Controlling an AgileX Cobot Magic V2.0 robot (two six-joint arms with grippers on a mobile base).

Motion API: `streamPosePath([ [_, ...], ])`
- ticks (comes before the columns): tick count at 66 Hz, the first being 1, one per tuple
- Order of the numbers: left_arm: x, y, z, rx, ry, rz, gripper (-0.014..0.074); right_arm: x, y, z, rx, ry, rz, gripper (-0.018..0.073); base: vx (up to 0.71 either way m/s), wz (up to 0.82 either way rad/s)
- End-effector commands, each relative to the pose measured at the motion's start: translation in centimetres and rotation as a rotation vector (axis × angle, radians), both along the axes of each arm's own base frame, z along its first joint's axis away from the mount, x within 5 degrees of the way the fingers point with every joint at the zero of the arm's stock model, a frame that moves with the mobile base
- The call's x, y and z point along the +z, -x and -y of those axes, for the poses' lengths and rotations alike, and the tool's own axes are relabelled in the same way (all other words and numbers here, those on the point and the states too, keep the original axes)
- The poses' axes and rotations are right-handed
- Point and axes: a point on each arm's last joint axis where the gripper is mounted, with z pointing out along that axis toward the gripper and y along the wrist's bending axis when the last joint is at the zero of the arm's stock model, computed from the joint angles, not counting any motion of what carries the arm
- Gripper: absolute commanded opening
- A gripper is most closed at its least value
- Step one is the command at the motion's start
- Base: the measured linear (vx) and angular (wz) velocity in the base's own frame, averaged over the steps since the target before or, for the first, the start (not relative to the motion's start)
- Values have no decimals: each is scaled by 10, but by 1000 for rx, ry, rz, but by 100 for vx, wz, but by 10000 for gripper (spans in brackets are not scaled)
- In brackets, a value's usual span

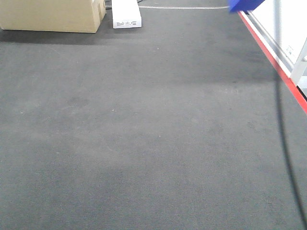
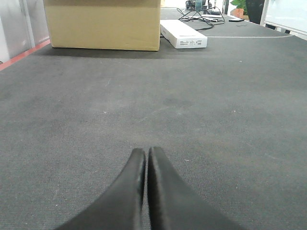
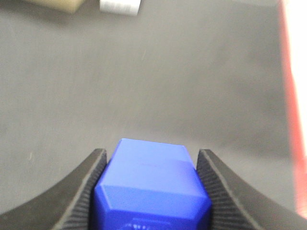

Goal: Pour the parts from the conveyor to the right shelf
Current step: 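Close the right gripper on the blue block and lift it, then retract the right arm holding the blue block toward the body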

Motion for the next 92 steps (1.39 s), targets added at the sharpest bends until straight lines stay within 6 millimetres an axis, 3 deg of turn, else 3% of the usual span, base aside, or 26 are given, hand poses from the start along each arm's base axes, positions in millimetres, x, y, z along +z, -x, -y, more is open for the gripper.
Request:
streamPosePath([
  [1, 14, 1, 0, 2, 14, 103, -6, 37, 29, 14, -1, 23, 183, -5, 0, 0],
  [12, 14, 1, 0, 2, 14, 103, -6, 43, 46, 17, 42, 35, 220, -5, 0, 0],
  [21, 14, 1, 0, 2, 14, 103, -6, 24, 64, 23, 44, 62, 250, -5, 0, 0],
  [30, 14, 1, 0, 2, 14, 103, -6, -5, 95, 34, 23, 54, 308, -5, 0, 0],
  [52, 14, 1, 0, 2, 14, 103, -6, -115, 174, 64, -70, 12, 199, -1, 0, 0],
  [64, 14, 1, 0, 2, 14, 103, -6, -148, 210, 75, -96, -43, 197, -2, 0, 0],
  [76, 14, 1, 0, 2, 14, 103, -6, -165, 221, 77, -97, -70, 162, -2, 0, 0],
  [92, 14, 1, 0, 2, 14, 103, -6, -167, 221, 77, -100, -72, 140, -2, 0, 0],
])
